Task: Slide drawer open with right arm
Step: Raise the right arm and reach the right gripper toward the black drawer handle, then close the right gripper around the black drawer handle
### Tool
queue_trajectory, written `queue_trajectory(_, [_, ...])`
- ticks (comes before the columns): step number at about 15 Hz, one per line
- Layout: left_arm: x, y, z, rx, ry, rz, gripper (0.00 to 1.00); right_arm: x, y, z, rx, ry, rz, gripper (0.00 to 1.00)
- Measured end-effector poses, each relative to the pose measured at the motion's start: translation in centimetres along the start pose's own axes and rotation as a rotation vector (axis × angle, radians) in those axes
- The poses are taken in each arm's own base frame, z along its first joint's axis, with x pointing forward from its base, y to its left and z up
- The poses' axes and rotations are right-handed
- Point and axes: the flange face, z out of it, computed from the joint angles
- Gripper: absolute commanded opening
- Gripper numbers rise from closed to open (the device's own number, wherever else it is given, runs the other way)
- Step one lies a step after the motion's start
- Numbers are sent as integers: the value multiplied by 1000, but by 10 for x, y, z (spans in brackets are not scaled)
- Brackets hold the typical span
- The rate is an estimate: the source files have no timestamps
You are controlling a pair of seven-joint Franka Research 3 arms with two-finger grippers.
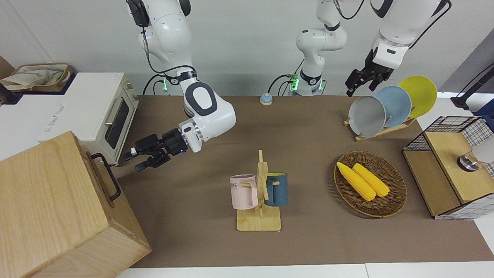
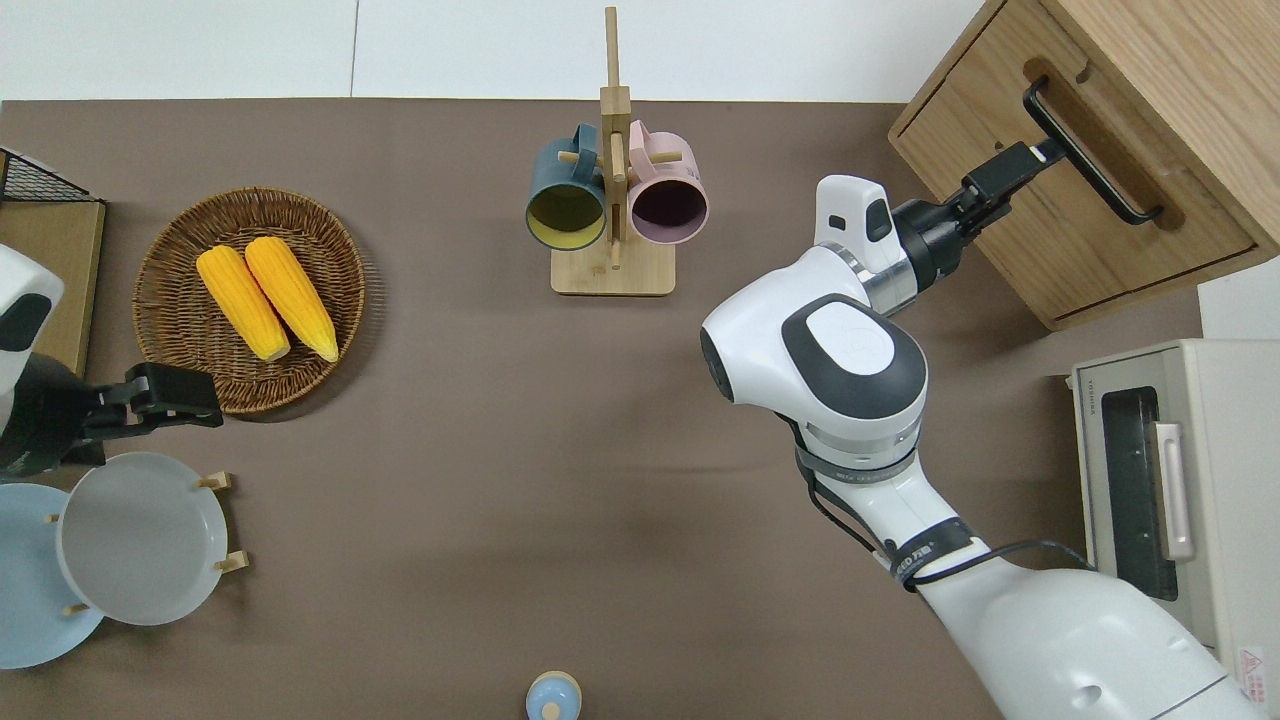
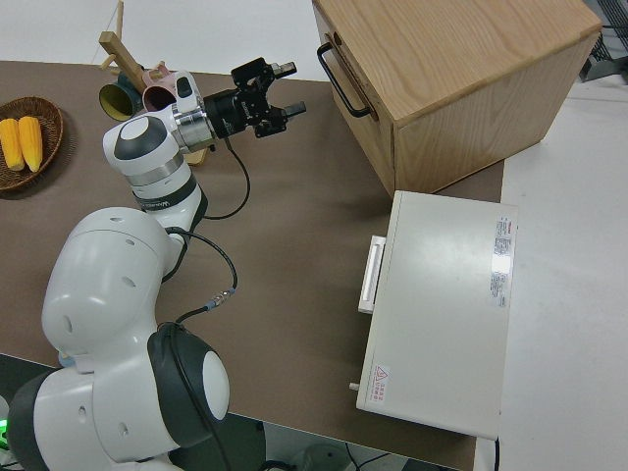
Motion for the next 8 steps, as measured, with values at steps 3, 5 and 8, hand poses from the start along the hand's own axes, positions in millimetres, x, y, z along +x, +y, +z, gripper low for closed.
queue_trajectory(3, [0,0,0,0,0,0,993,1,-5,18,-21,25,12,833])
queue_trajectory(5, [0,0,0,0,0,0,993,1,-6,27,-32,37,13,810])
queue_trajectory(8, [0,0,0,0,0,0,993,0,-7,35,-38,53,12,732])
